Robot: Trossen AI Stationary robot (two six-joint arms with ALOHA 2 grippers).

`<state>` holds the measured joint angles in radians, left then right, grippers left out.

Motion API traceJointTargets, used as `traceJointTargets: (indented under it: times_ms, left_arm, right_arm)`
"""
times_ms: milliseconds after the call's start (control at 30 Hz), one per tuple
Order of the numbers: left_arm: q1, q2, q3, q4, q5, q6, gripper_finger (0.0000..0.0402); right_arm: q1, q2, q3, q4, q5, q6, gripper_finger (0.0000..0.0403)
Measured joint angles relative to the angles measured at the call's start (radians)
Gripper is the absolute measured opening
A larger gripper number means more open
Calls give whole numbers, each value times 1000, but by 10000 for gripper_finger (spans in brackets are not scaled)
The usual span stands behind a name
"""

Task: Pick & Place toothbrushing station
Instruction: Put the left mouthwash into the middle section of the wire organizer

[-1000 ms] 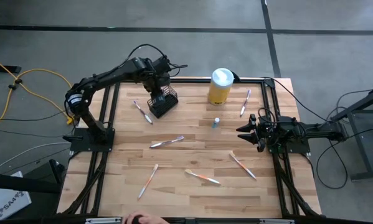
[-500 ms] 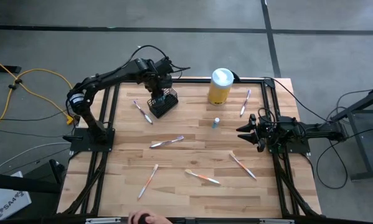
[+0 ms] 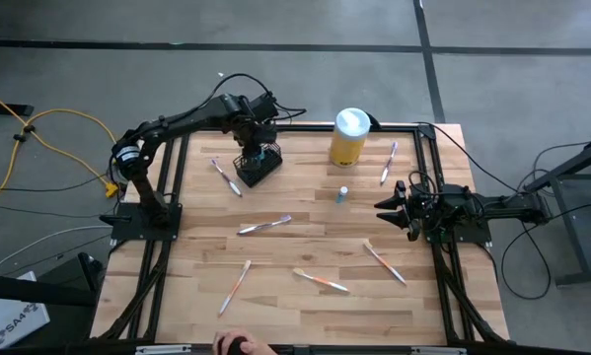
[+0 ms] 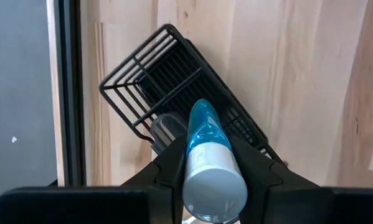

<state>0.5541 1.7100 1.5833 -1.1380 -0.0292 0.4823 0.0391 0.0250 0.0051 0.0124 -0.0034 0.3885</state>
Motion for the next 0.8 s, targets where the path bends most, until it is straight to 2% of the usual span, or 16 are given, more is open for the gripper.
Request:
traceJointTargets:
  times_ms: [300, 533, 800]
  left_arm:
    - [0, 7, 0, 1, 13, -9, 86]
    - [-6, 34, -1, -10, 27, -106, 86]
    - [-6, 52, -1, -39, 34, -131, 86]
  right_arm:
    - [0, 0, 0, 0, 0, 0, 145]
    - [0, 0, 0, 0, 0, 0, 145]
    - [0, 0, 0, 0, 0, 0, 145]
